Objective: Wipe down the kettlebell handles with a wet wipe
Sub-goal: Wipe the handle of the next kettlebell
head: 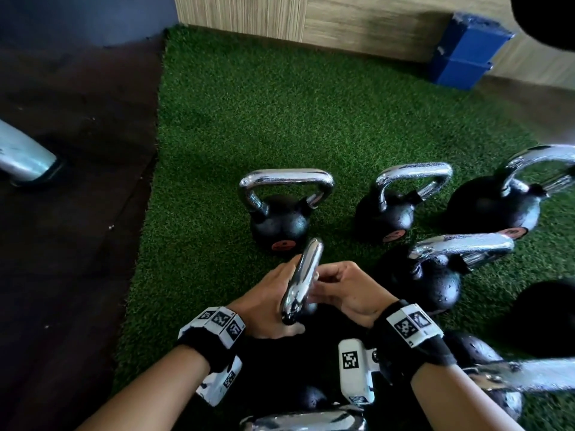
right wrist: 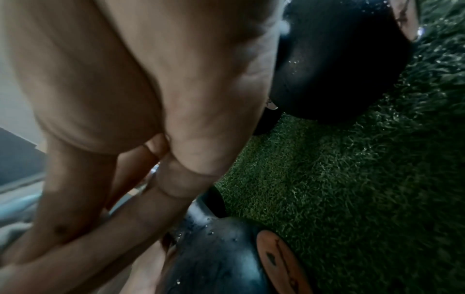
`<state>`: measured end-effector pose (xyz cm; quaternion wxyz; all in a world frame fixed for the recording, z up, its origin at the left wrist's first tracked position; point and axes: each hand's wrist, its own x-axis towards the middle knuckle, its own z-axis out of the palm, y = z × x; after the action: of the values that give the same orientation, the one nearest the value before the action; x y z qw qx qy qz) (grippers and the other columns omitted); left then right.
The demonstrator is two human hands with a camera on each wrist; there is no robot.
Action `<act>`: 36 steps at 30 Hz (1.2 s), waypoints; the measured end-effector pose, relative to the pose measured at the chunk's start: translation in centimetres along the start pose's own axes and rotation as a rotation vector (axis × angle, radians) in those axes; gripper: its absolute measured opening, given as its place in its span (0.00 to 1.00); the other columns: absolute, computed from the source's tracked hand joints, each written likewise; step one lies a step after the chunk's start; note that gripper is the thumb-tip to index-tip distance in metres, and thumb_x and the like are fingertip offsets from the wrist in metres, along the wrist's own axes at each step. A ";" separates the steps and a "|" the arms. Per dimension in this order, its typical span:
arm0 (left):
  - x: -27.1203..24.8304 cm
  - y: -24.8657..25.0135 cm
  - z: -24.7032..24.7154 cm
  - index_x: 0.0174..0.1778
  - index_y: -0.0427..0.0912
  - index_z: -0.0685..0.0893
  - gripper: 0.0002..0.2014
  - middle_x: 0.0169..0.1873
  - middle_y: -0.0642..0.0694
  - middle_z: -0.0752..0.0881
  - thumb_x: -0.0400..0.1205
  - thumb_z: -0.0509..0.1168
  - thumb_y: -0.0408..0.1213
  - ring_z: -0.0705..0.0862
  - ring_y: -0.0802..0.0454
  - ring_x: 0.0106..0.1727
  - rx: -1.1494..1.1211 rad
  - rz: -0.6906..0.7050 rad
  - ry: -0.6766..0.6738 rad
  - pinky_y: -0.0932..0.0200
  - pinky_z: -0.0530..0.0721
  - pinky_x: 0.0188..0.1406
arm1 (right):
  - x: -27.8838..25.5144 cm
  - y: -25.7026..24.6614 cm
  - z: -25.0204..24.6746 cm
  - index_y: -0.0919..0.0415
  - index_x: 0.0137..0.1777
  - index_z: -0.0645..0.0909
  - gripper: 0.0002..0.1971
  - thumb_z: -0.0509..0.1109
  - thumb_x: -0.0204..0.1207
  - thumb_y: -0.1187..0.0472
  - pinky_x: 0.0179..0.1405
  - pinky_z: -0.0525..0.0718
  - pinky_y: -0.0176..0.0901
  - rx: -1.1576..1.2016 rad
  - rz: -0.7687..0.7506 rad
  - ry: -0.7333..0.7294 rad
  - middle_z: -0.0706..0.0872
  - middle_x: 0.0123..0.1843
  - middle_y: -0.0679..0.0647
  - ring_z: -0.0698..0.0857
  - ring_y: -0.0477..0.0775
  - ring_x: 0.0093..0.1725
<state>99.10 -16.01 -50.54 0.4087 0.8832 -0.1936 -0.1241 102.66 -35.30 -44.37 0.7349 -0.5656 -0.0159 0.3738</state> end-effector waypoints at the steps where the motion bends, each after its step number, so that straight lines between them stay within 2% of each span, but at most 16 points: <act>1: 0.0 0.0 0.0 0.89 0.42 0.52 0.60 0.87 0.51 0.55 0.67 0.81 0.51 0.55 0.52 0.88 0.003 0.002 -0.001 0.46 0.63 0.87 | 0.1 0.2 0.0 0.76 0.46 0.85 0.08 0.74 0.68 0.74 0.37 0.91 0.40 0.031 -0.005 0.022 0.91 0.40 0.64 0.92 0.54 0.36; 4: -0.4 0.0 0.0 0.90 0.44 0.49 0.62 0.88 0.51 0.52 0.65 0.76 0.59 0.52 0.51 0.89 0.007 -0.020 -0.019 0.45 0.61 0.88 | -0.1 0.4 0.1 0.71 0.36 0.86 0.03 0.75 0.64 0.77 0.34 0.92 0.43 0.054 0.023 0.009 0.91 0.36 0.64 0.92 0.56 0.33; 6: -0.6 0.0 0.1 0.89 0.40 0.52 0.61 0.87 0.47 0.53 0.66 0.75 0.60 0.53 0.50 0.89 0.001 -0.012 -0.008 0.44 0.62 0.87 | 0.0 0.4 0.2 0.68 0.32 0.87 0.05 0.76 0.62 0.77 0.33 0.92 0.43 0.047 0.017 0.021 0.91 0.35 0.64 0.92 0.56 0.32; 9: -0.6 0.3 0.0 0.89 0.41 0.52 0.60 0.86 0.48 0.56 0.68 0.81 0.51 0.55 0.51 0.89 -0.022 -0.013 0.016 0.46 0.62 0.87 | 0.7 0.5 0.2 0.66 0.30 0.86 0.05 0.76 0.62 0.75 0.33 0.91 0.41 0.107 -0.066 0.130 0.91 0.34 0.62 0.93 0.55 0.33; 11: -0.4 0.5 -0.1 0.89 0.40 0.52 0.60 0.87 0.47 0.57 0.68 0.83 0.46 0.55 0.51 0.89 -0.020 0.006 0.026 0.47 0.61 0.87 | 1.1 0.6 0.1 0.61 0.27 0.87 0.08 0.77 0.59 0.74 0.32 0.91 0.40 0.118 -0.101 0.196 0.91 0.33 0.60 0.93 0.54 0.33; 15: -0.9 0.5 -0.1 0.89 0.38 0.52 0.58 0.87 0.44 0.56 0.69 0.82 0.46 0.54 0.47 0.89 -0.023 0.038 0.027 0.45 0.59 0.88 | 1.5 0.9 0.2 0.57 0.25 0.86 0.09 0.84 0.52 0.68 0.33 0.90 0.42 0.032 -0.127 0.259 0.92 0.33 0.61 0.93 0.56 0.33; 19: -1.0 0.9 -0.2 0.88 0.44 0.53 0.55 0.87 0.44 0.56 0.71 0.82 0.46 0.54 0.44 0.89 0.029 0.103 0.047 0.48 0.55 0.89 | 2.1 1.0 0.1 0.56 0.24 0.86 0.15 0.91 0.46 0.65 0.34 0.91 0.45 -0.065 -0.185 0.435 0.91 0.31 0.62 0.92 0.57 0.32; 21: -1.0 1.0 -0.2 0.87 0.41 0.56 0.54 0.85 0.40 0.60 0.70 0.82 0.46 0.59 0.40 0.86 0.027 0.100 0.048 0.43 0.59 0.88 | 2.2 1.1 0.4 0.55 0.25 0.86 0.11 0.88 0.52 0.65 0.34 0.91 0.45 -0.083 -0.202 0.487 0.91 0.31 0.61 0.92 0.57 0.32; 23: -1.1 0.9 -0.1 0.86 0.38 0.59 0.53 0.81 0.39 0.65 0.70 0.82 0.46 0.64 0.40 0.84 0.015 0.064 0.052 0.40 0.64 0.85 | 2.5 1.3 0.5 0.55 0.24 0.85 0.15 0.84 0.63 0.71 0.30 0.89 0.42 -0.086 -0.206 0.546 0.90 0.28 0.59 0.92 0.55 0.30; 25: -1.1 0.9 0.1 0.85 0.37 0.59 0.53 0.78 0.40 0.67 0.70 0.82 0.46 0.66 0.42 0.82 0.020 0.038 0.050 0.42 0.65 0.84 | 2.6 1.5 0.4 0.54 0.22 0.84 0.20 0.80 0.70 0.73 0.28 0.88 0.42 -0.116 -0.188 0.604 0.89 0.26 0.58 0.90 0.54 0.27; 30: -0.9 0.8 0.2 0.87 0.35 0.56 0.55 0.78 0.42 0.66 0.71 0.82 0.48 0.66 0.45 0.80 0.057 0.036 0.048 0.49 0.63 0.85 | 2.9 1.5 0.9 0.58 0.25 0.79 0.17 0.72 0.73 0.75 0.18 0.78 0.35 -0.252 -0.141 0.727 0.85 0.20 0.53 0.82 0.46 0.17; 34: -1.0 0.8 0.3 0.88 0.37 0.55 0.56 0.81 0.42 0.65 0.72 0.82 0.48 0.64 0.45 0.82 0.068 0.032 0.042 0.49 0.61 0.86 | 3.1 1.6 1.3 0.59 0.25 0.76 0.16 0.73 0.71 0.70 0.14 0.72 0.34 -0.349 -0.059 0.742 0.81 0.16 0.52 0.78 0.45 0.13; 36: -1.1 0.9 0.2 0.87 0.36 0.56 0.55 0.81 0.41 0.65 0.72 0.82 0.48 0.63 0.43 0.83 0.075 0.060 0.055 0.47 0.61 0.86 | 3.1 1.4 1.6 0.61 0.28 0.76 0.14 0.73 0.73 0.69 0.13 0.73 0.35 -0.336 -0.016 0.701 0.82 0.17 0.54 0.78 0.47 0.13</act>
<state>97.81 -16.16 -49.90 0.3842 0.8948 -0.2131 -0.0800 103.43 -32.08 -46.19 0.5957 -0.7714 0.1710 0.1442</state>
